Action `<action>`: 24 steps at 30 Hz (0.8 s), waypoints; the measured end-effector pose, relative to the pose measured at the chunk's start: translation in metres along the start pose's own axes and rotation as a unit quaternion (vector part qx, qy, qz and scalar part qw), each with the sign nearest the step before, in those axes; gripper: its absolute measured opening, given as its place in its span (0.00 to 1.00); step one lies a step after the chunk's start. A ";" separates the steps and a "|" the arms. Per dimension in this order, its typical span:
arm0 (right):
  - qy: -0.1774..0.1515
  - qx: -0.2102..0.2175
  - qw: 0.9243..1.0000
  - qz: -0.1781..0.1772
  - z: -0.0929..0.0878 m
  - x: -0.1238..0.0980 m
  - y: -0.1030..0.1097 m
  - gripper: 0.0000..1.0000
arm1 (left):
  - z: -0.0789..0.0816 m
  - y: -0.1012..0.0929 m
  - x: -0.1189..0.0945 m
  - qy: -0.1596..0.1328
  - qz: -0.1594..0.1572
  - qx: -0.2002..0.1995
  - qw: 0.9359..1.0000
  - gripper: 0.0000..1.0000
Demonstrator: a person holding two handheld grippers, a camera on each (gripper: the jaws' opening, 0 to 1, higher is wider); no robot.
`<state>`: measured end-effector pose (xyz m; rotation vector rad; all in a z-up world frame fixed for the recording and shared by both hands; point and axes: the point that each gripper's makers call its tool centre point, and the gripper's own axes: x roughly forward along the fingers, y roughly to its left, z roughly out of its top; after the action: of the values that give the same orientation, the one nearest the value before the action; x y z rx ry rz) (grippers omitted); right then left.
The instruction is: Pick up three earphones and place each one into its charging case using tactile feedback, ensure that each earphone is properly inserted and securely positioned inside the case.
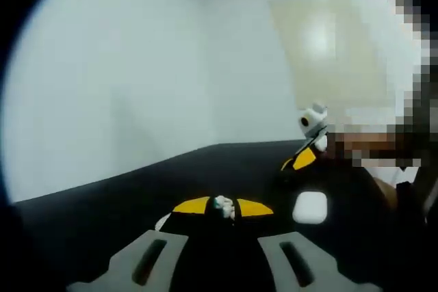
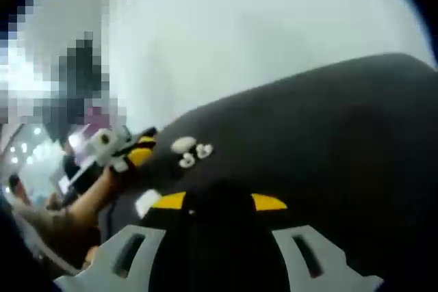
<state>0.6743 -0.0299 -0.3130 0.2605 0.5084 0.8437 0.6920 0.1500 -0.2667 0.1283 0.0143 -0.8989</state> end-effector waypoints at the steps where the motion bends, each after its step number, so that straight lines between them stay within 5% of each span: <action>1: 0.003 -0.018 1.000 -0.003 -0.001 0.002 0.002 0.36 | 0.000 0.000 0.000 0.000 0.000 0.000 1.000 0.11; 5: 0.019 -0.098 0.995 -0.001 -0.006 0.010 0.013 0.33 | 0.000 -0.001 0.000 0.000 -0.001 0.002 1.000 0.11; 7: 0.023 -0.170 0.985 -0.001 -0.003 0.012 0.016 0.33 | 0.000 -0.001 0.000 0.000 0.000 0.002 1.000 0.11; 10: 0.027 -0.311 0.950 0.015 -0.002 0.012 0.029 0.33 | 0.000 -0.001 -0.001 0.000 -0.001 0.003 1.000 0.11; 12: 0.034 -0.416 0.908 0.013 0.004 0.013 0.032 0.32 | 0.001 -0.001 -0.001 -0.001 -0.001 0.003 1.000 0.11; 16: 0.028 -0.514 0.857 0.016 0.013 0.016 0.038 0.24 | 0.001 -0.001 -0.001 0.000 -0.001 0.005 1.000 0.11; 20: 0.018 -0.579 0.814 0.030 0.011 0.017 0.047 0.22 | 0.001 0.000 -0.001 0.001 0.000 0.006 1.000 0.11; 22: 0.008 -0.558 0.829 0.041 0.007 0.018 0.051 0.21 | 0.001 -0.001 -0.001 0.000 0.000 0.006 1.000 0.11; 24: 0.009 -0.504 0.862 0.057 0.003 0.019 0.049 0.20 | 0.001 -0.001 -0.001 -0.001 -0.002 0.007 1.000 0.11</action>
<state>0.6545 0.0162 -0.2966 -0.6935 0.0151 1.1238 0.6906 0.1495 -0.2654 0.1397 0.0066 -0.9027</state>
